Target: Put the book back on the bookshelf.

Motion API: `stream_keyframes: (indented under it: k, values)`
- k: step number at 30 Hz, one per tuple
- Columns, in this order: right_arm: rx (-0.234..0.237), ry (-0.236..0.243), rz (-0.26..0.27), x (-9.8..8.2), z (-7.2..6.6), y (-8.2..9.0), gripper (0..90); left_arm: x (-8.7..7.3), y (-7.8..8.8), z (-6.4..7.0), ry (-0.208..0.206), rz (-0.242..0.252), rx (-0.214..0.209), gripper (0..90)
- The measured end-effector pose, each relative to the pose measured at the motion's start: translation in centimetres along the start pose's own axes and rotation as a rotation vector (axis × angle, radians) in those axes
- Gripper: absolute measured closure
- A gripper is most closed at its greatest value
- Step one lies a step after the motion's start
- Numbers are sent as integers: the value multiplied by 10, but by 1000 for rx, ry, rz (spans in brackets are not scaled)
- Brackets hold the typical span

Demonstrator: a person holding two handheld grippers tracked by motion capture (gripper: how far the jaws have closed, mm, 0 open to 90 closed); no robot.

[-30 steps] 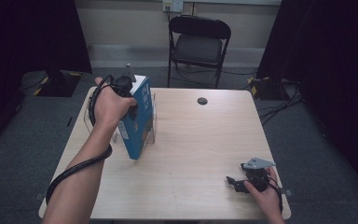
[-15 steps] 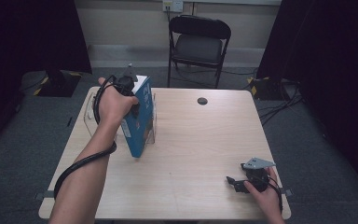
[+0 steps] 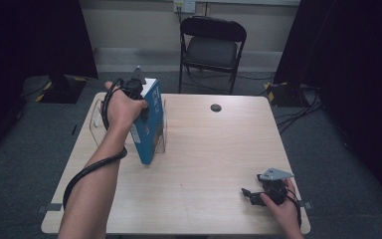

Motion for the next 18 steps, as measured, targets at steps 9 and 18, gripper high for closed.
stream_keyframes:
  k: [9,18]
  values:
    - [0,0,0,0,0,0,149,7,-2,-2,30,40,5,619]
    - [1,-2,-1,0,0,0,149,14,-4,-5,33,86,28,617]
Point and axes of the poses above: each handheld gripper's, and its own axes: y roughly backward along the jaws, x roughly out of its top, z roughly to its right, the point moved 10 cm from there along -y, roughly forward along the jaws, and after that the axes turned 10 degrees about -y, right-handed, at the moved point
